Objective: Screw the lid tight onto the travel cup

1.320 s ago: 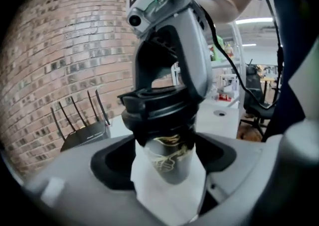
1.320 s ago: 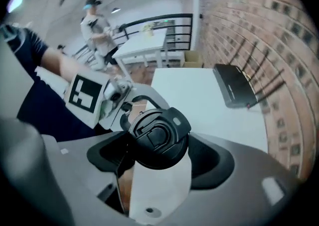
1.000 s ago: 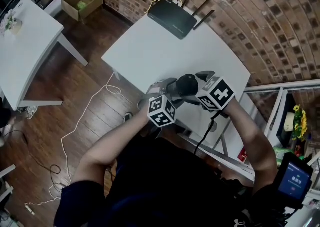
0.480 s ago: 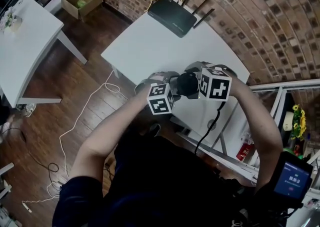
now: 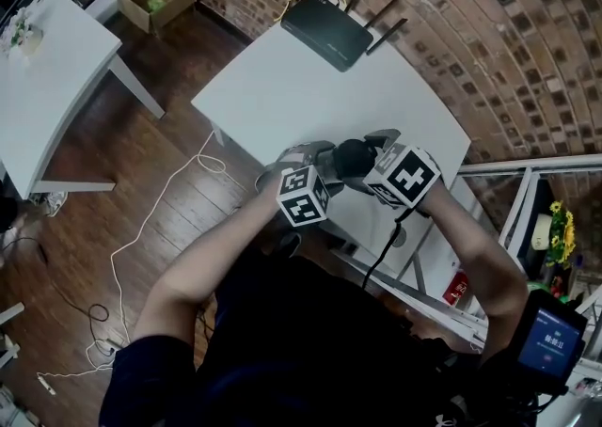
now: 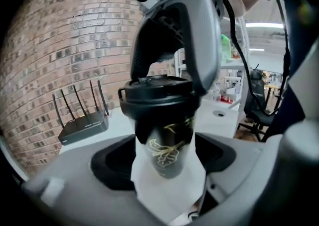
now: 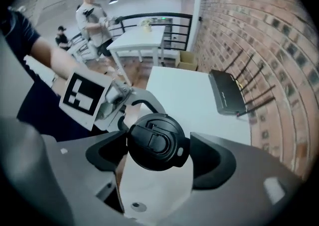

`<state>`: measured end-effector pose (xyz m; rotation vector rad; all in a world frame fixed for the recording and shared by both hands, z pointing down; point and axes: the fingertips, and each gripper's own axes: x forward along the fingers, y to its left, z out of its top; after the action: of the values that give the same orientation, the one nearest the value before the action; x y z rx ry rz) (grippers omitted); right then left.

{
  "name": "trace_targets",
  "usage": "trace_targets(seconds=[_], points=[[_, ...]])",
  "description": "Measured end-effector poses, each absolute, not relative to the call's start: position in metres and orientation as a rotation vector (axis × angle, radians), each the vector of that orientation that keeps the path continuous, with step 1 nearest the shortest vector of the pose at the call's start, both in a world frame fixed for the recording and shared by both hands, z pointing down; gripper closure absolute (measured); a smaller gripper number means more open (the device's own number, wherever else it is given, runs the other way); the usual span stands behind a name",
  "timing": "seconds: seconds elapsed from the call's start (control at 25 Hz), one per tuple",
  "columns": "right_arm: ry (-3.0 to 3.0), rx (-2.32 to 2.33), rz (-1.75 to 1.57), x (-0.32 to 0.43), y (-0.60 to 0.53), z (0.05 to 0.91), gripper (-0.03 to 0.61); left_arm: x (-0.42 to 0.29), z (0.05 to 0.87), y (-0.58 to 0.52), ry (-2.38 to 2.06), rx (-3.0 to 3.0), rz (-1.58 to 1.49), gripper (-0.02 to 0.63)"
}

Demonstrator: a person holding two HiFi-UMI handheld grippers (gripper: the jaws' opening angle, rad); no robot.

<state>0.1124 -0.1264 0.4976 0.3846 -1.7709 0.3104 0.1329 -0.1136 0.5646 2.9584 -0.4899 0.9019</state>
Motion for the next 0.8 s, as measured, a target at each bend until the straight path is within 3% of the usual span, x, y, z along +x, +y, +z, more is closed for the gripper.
trace_targets(seconds=[0.08,0.2,0.32,0.4,0.64,0.8], points=[[-1.789,0.204,0.092,0.103,-0.123,0.489,0.141,0.135,0.561,-0.113,-0.424,2.990,0.916,0.223],[-1.743,-0.087,-0.181,0.100,-0.115,0.483,0.143,0.138,0.558,-0.113,-0.308,3.053,0.975,0.216],[-1.653,-0.235,-0.239,0.106,-0.109,0.493,0.151,0.138,0.561,-0.115,-0.251,3.072,1.047,0.222],[-1.660,-0.229,-0.196,0.106,-0.108,0.496,0.216,0.138,0.563,-0.115,-0.253,3.064,1.058,0.224],[-1.721,0.255,0.327,0.112,-0.120,0.502,0.221,0.136,0.563,-0.115,-0.350,3.019,0.994,0.232],[-1.685,0.481,0.455,0.119,-0.119,0.504,0.221,0.136,0.563,-0.114,-0.517,2.938,0.935,0.231]])
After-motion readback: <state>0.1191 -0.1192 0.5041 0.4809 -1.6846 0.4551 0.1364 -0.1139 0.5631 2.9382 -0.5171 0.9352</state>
